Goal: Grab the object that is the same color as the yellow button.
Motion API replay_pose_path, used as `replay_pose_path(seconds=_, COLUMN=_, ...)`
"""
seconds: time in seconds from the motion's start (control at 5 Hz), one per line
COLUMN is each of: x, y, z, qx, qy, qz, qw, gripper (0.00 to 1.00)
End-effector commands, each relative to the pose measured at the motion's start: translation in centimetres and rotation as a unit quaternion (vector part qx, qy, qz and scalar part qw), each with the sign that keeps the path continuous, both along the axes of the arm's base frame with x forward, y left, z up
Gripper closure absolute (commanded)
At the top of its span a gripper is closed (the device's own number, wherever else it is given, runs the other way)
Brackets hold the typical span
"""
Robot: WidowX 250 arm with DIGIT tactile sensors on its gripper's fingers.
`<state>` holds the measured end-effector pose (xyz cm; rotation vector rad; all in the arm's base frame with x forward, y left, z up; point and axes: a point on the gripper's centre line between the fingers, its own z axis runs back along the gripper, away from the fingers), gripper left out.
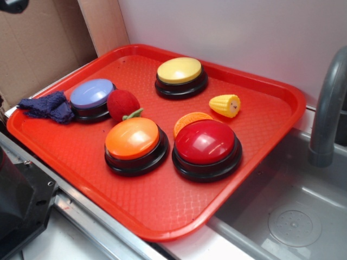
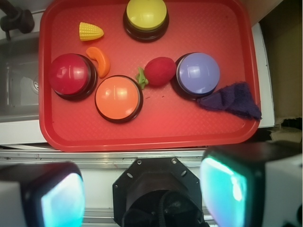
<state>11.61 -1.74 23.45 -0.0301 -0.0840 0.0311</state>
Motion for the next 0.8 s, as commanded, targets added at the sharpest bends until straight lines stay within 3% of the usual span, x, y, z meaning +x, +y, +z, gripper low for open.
replay_pose_path(seconds=0.0, x=0.0, y=0.0, z=0.0, qx=0.0, qy=0.0, qz=0.0, qw=1.0, gripper=0.0)
replay_pose_path(seconds=0.4, x=2.1, y=-0.7, z=-1.1, qx=-0.009, qy=-0.021, qz=-0.086, qw=0.996, gripper=0.0)
replay_pose_path(seconds=0.6, x=4.0, y=-1.1, z=-1.4, qx=0.005, qy=-0.016, qz=-0.109, qw=0.994, gripper=0.0)
